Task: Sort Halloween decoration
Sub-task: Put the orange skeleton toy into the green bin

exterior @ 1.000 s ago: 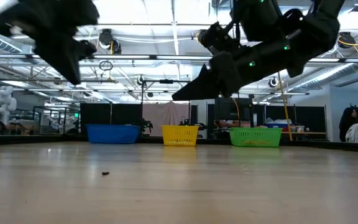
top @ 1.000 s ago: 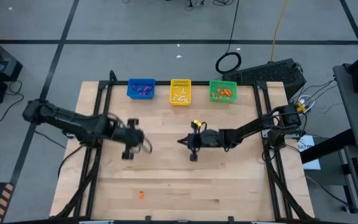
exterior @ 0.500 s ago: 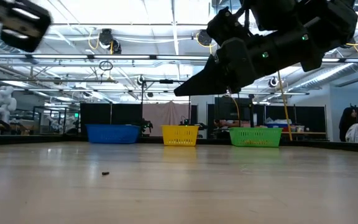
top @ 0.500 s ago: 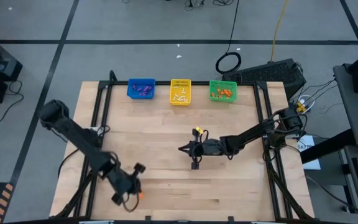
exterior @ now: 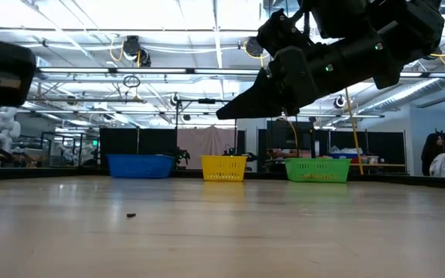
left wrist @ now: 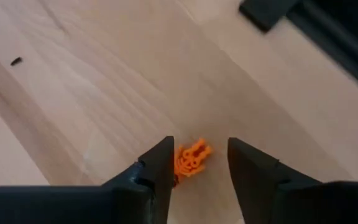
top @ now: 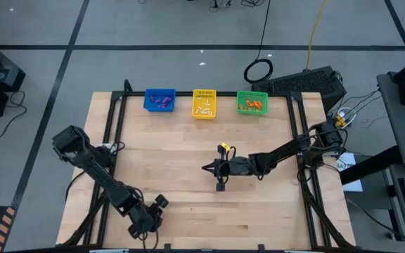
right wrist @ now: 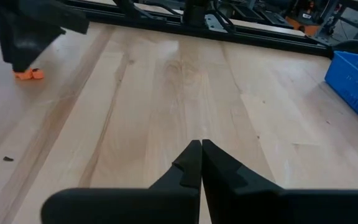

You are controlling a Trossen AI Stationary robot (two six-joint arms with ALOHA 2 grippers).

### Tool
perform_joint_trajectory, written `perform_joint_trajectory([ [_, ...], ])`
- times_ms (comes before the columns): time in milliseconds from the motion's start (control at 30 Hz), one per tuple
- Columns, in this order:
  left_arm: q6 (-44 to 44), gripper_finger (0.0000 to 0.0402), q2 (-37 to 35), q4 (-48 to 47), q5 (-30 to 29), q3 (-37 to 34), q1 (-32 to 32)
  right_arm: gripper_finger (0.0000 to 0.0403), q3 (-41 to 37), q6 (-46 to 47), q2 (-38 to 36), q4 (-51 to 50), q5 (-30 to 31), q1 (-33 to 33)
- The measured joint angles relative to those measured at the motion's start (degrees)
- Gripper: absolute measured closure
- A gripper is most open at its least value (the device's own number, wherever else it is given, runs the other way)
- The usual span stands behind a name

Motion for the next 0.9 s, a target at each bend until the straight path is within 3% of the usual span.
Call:
perform_joint_trajectory([
  [333, 1.0, 0.0254, 2.8, -0.5, -0.6, 0.2, 2.2, 0.0403, 0.0, 0.0, 0.0, 0.0, -0.1, 0.0],
  [733, -0.5, 0.0387, 2.8, -3.5, 3.4, 0.3, 4.6, 0.0403, 0.0, 0.0, 0.0, 0.0, -0.2, 0.0],
  [900, -1.9, 0.0391, 0.5, -5.6, 2.9, -0.1, 7.8, 0.0403, 0.0, 0.0, 0.0, 0.0, -0.2, 0.0],
])
